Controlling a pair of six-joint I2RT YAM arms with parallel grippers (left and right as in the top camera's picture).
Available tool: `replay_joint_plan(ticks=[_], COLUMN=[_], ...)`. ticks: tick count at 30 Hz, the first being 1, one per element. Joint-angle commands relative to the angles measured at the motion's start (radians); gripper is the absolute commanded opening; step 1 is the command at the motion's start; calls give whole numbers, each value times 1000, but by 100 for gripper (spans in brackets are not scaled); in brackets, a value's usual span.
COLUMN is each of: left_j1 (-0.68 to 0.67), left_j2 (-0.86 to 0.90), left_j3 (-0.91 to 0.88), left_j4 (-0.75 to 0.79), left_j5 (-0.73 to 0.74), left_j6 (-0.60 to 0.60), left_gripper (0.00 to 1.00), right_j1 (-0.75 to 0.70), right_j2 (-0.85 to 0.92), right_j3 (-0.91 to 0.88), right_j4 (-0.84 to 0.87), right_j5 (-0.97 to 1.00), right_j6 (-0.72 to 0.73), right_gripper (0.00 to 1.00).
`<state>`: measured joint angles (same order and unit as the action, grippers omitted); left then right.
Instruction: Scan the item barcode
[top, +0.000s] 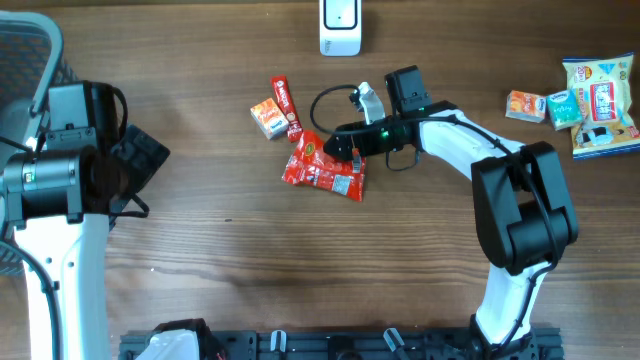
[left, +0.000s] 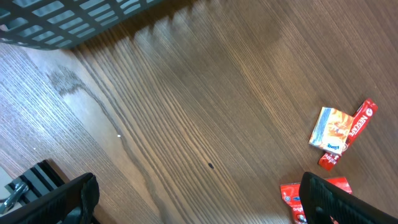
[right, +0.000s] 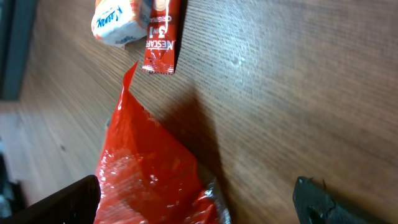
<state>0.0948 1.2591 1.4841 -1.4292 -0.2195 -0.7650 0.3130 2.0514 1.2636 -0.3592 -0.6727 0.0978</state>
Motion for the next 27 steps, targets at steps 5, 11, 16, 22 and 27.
replay_joint_plan(ticks=[5,11,16,22,27], left_j1=[9,9,9,9,9], left_j2=[-2,-2,-2,-2,-2], left_j3=[14,14,14,14,14], left_j4=[-1,0,-1,-10,-11], left_j5=[-14,-14,-14,-14,-14], left_j6=[2,2,2,2,2], left_gripper=[100,100,100,100,100], right_j1=[-82,-162,-103,1,74], right_j2=[-88,-282,-321,-322,-322], right_j3=[57,57,2,-267,-531], right_j4=[-101,-314,-459,-147,301], right_j5=[18,33,-26,-153,-134], right_j6=[330,508,623,1001,1299], right_gripper=[100,100,100,100,100])
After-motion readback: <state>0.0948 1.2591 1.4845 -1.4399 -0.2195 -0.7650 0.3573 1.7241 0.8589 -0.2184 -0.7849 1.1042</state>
